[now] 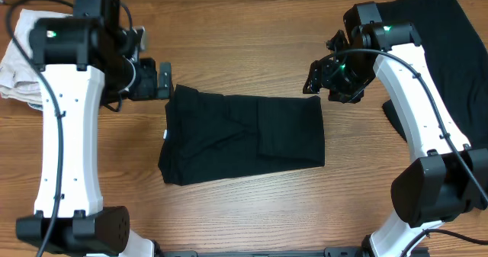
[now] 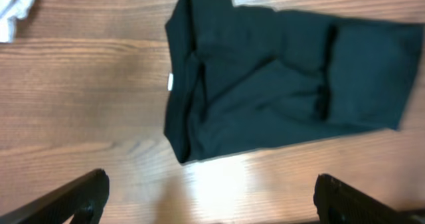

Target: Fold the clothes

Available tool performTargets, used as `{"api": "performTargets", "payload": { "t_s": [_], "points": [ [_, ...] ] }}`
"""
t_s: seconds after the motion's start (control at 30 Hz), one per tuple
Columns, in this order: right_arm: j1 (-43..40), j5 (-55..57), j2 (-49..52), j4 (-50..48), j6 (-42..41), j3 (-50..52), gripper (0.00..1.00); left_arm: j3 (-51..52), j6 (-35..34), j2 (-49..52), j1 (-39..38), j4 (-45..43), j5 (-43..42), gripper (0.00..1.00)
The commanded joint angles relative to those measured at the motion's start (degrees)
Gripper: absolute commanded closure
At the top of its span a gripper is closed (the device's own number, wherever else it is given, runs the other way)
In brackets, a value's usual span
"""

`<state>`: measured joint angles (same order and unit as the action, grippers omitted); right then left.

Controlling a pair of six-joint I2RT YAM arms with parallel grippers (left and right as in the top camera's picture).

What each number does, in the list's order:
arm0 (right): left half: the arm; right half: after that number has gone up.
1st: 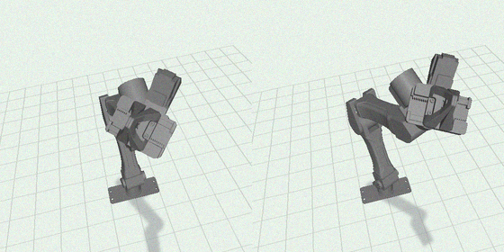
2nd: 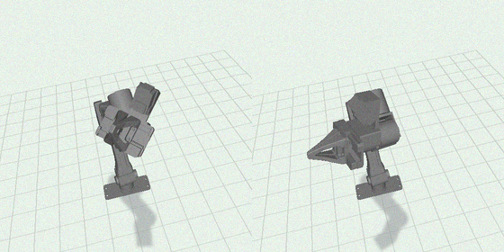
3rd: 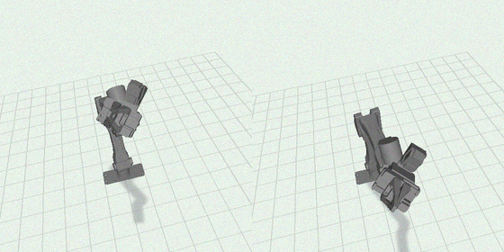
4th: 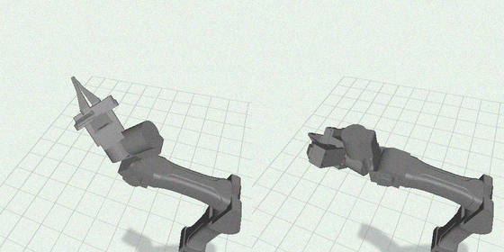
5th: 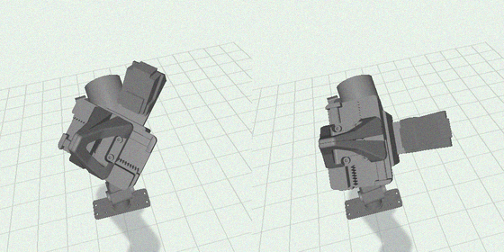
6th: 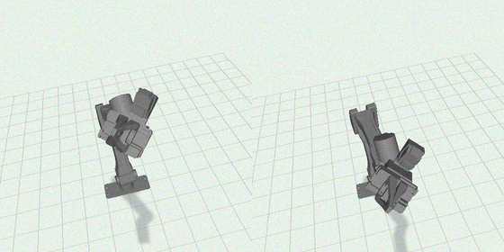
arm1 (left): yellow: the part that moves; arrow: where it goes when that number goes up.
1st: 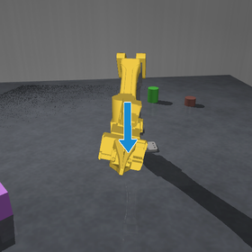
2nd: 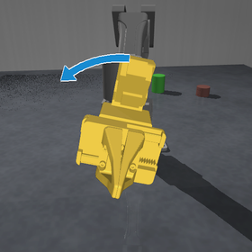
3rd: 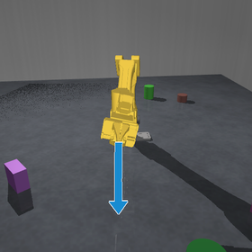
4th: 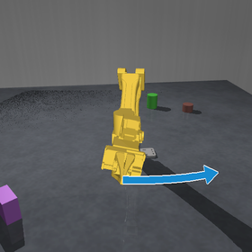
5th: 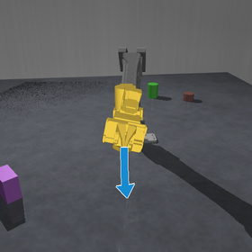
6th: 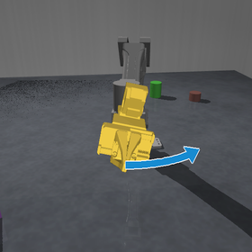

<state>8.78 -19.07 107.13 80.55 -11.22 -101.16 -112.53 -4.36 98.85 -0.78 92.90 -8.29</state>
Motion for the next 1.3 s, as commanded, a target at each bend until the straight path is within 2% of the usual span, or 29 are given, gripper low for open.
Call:
{"api": "performTargets", "payload": {
  "t_s": [0.0,0.27,0.43,0.73,1.03,1.27],
  "points": [
    [0.2,0.2,-0.5,-0.2,0.9,-1.2,0.28,10.8,1.9,2.8,-0.4,-6.2,2.0,0.0],
    [0.2,1.1,-0.5,-0.3,2.3,-1.1,0.27,31.6,9.8,2.8,-0.9,-28.0,-3.8,0.0],
    [0.2,1.1,-0.5,-0.1,2.3,-1.0,0.27,39.3,10.8,2.8,-0.7,-35.7,-3.1,0.0],
    [0.2,1.1,-0.5,-1.2,2.3,0.9,0.27,48.7,9.6,3.1,-0.7,-45.0,0.4,0.0],
    [0.2,1.5,-0.4,-2.8,2.3,3.4,0.24,52.9,7.5,3.1,-0.7,-53.5,2.9,0.0],
    [0.2,1.5,-0.4,-3.4,2.3,3.4,0.23,56.4,7.6,3.1,-0.8,-58.7,2.3,0.09]
  ]
}}
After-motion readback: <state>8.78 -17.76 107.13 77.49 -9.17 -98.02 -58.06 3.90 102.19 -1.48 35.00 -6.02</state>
